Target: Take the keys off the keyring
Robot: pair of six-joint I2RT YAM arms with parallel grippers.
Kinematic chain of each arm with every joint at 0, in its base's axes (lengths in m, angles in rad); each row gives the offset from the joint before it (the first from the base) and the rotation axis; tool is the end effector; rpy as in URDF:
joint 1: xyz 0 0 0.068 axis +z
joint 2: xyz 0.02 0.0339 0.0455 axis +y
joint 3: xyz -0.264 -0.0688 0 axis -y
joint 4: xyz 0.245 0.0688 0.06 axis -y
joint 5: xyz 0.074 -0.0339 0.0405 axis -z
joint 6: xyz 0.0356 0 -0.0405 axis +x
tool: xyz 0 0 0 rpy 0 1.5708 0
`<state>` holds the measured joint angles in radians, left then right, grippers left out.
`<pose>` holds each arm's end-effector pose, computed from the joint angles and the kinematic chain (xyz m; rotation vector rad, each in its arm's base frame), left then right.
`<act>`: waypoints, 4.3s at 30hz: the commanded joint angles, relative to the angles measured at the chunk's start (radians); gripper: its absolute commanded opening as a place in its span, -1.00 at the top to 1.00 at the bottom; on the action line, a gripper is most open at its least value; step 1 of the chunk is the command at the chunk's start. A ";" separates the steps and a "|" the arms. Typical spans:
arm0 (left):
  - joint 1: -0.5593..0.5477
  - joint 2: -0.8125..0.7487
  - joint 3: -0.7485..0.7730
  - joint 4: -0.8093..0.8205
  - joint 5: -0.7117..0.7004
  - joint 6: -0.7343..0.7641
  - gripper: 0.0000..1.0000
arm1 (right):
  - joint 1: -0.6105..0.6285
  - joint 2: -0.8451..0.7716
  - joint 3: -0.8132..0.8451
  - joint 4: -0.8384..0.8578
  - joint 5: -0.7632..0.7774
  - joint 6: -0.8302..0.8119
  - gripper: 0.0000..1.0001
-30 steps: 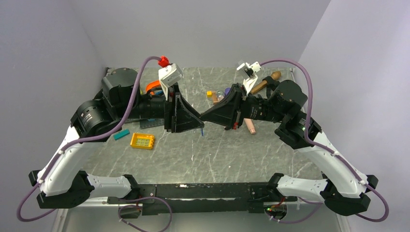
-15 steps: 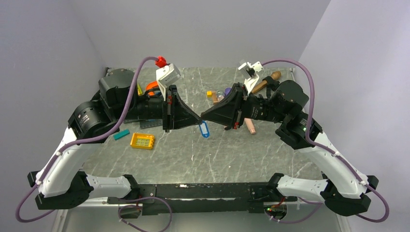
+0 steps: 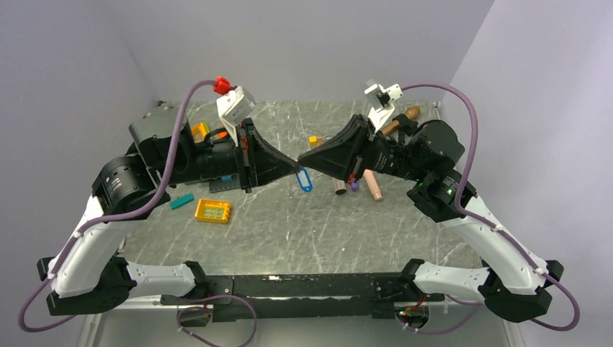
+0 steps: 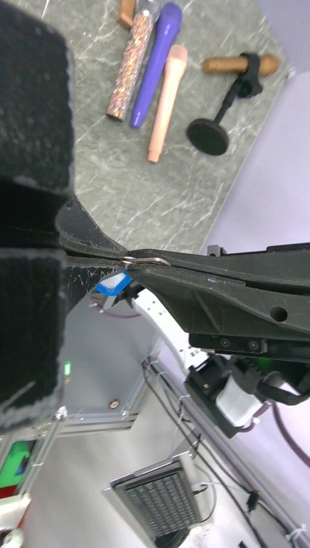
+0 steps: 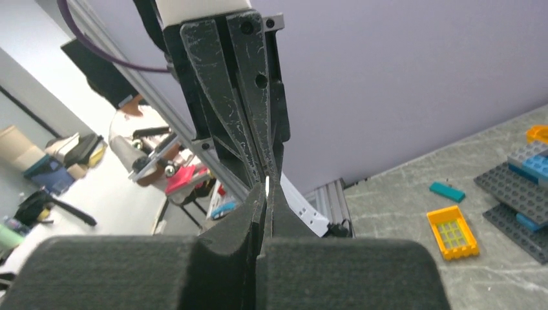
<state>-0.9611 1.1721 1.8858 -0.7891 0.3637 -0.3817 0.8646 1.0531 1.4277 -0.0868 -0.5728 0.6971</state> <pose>0.0872 -0.1470 0.5545 0.8040 1.6285 -1.2905 0.1119 0.1609 0.5179 -0.6835 1.3819 1.6517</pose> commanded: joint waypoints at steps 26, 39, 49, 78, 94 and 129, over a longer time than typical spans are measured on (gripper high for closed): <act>-0.037 -0.074 -0.071 0.457 -0.409 -0.018 1.00 | 0.008 0.190 0.001 0.610 0.009 0.293 1.00; -0.076 -0.135 -0.220 0.615 -0.516 -0.002 1.00 | 0.010 0.207 -0.036 0.700 0.067 0.337 1.00; -0.149 -0.113 -0.270 0.781 -0.663 0.061 1.00 | 0.033 0.236 -0.090 0.876 0.160 0.400 1.00; -0.212 -0.272 -0.135 0.166 -0.607 0.148 -0.10 | 0.051 0.076 -0.122 0.419 0.160 0.149 1.00; 0.016 -0.094 0.067 -0.040 0.014 0.024 -0.13 | 0.051 0.069 0.021 0.130 -0.027 0.000 1.00; 0.155 -0.103 -0.060 0.068 0.224 -0.037 0.52 | 0.053 0.078 0.023 0.169 -0.018 0.080 1.00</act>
<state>-0.8062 1.0702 1.8408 -0.7673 0.5674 -0.4129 0.9142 1.1343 1.4269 0.0460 -0.5896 0.7609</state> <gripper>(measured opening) 0.249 0.010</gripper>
